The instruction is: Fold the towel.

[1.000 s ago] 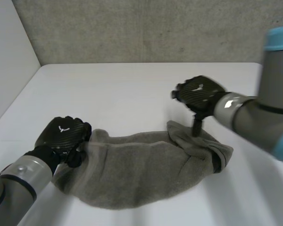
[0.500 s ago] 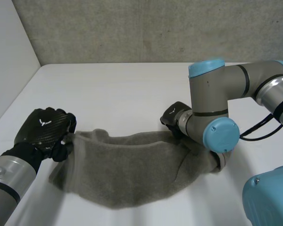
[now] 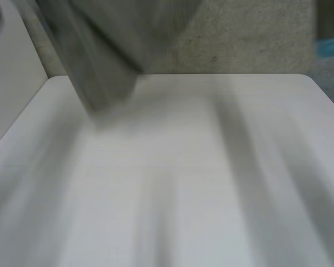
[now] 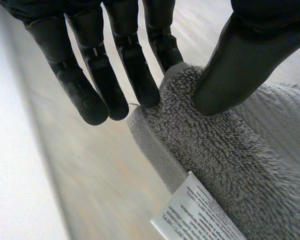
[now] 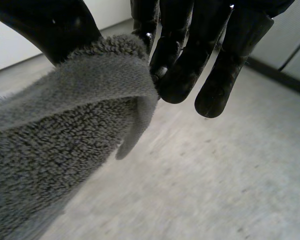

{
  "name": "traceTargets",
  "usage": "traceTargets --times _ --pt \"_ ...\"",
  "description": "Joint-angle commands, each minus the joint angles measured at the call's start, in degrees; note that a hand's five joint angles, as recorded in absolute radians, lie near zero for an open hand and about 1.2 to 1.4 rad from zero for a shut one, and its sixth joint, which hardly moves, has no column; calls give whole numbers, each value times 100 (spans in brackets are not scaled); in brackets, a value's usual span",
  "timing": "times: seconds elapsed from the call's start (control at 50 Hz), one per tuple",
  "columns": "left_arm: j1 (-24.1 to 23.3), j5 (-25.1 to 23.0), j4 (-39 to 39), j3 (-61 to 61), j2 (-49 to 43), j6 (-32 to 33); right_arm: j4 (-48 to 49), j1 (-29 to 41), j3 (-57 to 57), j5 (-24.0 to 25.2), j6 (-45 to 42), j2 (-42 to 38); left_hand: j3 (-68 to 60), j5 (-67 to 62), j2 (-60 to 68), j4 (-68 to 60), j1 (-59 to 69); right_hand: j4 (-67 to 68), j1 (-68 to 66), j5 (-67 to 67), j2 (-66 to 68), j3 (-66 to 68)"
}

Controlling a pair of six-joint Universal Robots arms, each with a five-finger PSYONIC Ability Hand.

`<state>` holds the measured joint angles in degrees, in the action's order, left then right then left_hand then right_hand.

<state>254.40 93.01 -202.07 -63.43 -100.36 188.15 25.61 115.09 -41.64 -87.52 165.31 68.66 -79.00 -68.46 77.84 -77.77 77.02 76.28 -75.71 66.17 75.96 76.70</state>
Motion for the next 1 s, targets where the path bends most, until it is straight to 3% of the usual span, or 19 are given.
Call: traceTargets --times 0.02,0.04,0.08,0.14,0.18,0.24,0.3,0.46,0.64,0.88,0.9,0.92,0.94,0.96,1.0 --pt "461 411 -123 965 -54 -498 -1687 -690 769 1567 476 -158 -100 -154 216 -223 298 372 -429 383 404 330" --pt "462 410 -122 964 -54 -498 -1691 -690 772 1571 475 -160 -100 -154 216 -223 298 372 -429 383 404 330" --pt "532 227 158 440 -63 -595 -2347 -778 1104 2306 441 -493 -100 -154 216 -223 298 372 -429 383 404 330" --pt "541 68 195 -3 -45 -674 -2596 -787 1123 2573 405 -626 -100 -154 216 -223 298 372 -429 383 404 330" --pt "567 -326 90 -1070 25 -753 -2920 -857 1036 2958 231 -923 -100 -154 216 -223 298 372 -429 383 404 330" --pt "724 -704 -295 -2107 69 -762 -3044 -883 669 3109 -225 -1153 -100 -154 216 -223 298 372 -429 383 404 330" --pt "892 -1056 -892 -3206 78 -710 -2983 -892 -103 3197 -779 -1241 -100 -154 216 -223 298 372 -429 383 404 330" --pt "998 -1611 -2124 -4730 -273 -622 -2623 -875 -2011 3391 -2168 -1540 -100 -154 216 -223 298 372 -429 383 404 330" --pt "1762 -1786 -1714 -5144 -196 -130 -2446 -953 -2998 3338 -2434 -1234 -100 -154 216 -223 298 372 -429 383 404 330" --pt "2140 -2077 -1370 -5584 754 -340 -2956 -1314 -3799 3312 -2495 -134 -100 -154 216 -223 298 372 -429 383 404 330" --pt "2140 -2112 -1370 -5680 850 -445 -3148 -1366 -3877 3286 -2495 -64 -100 -154 216 -223 298 161 -219 173 194 119" --pt "2123 -2147 -1370 -5759 903 -541 -3437 -1393 -3930 3233 -2513 -20 -100 -154 216 -223 298 -3072 3014 -3060 -3039 -3113" --pt "2123 -2147 -1370 -5760 904 -542 -3440 -1393 -3930 3233 -2513 -20 -100 -154 216 -223 298 -3104 3046 -3092 -3072 -3146" --pt "2088 -2199 -1370 -5829 921 -629 -3657 -1402 -3956 3172 -2530 -2 -100 -154 216 -223 298 -5636 5578 -5624 -5603 -5677" --pt "2061 -2253 -1370 -5883 921 -683 -3844 -1420 -3974 3057 -2583 24 -100 -154 216 -223 298 -6250 6192 -6238 -6217 -6292"
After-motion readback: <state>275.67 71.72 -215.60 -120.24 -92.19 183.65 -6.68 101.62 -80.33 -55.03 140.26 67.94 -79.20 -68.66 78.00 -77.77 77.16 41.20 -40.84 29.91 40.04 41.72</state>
